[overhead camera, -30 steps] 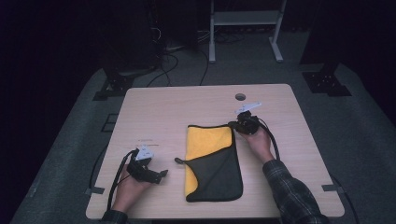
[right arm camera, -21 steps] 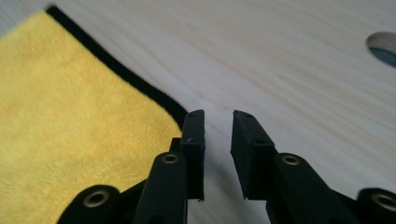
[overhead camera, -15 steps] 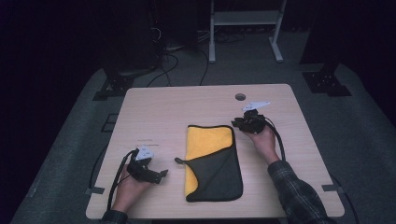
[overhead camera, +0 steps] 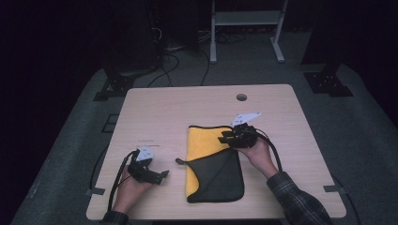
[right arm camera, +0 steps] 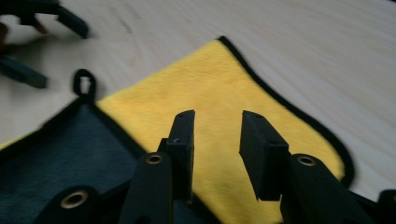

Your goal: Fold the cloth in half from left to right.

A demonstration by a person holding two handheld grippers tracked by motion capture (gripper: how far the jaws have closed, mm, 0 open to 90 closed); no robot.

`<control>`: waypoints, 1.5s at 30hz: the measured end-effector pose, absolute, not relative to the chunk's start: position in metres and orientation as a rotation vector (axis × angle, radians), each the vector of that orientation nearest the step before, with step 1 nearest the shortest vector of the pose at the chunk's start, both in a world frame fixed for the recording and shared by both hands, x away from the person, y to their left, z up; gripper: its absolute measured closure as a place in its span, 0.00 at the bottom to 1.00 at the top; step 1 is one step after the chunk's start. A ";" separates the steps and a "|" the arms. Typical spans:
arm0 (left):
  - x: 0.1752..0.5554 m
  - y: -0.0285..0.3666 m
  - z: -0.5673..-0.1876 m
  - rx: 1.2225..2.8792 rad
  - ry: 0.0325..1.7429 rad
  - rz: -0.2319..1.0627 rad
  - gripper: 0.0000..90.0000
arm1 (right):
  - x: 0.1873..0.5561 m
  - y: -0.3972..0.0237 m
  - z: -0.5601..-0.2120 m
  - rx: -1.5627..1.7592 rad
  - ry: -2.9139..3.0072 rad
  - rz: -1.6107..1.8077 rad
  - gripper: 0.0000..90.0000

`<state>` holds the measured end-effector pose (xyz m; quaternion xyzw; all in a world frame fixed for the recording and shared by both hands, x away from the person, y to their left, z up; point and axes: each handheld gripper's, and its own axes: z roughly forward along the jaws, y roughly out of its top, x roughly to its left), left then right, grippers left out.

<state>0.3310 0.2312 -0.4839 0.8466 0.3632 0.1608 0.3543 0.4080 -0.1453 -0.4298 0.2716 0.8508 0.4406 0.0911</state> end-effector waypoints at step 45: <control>0.331 0.231 -0.484 2.186 0.940 0.415 0.00 | 0.373 -0.040 -0.444 0.516 2.753 1.342 0.96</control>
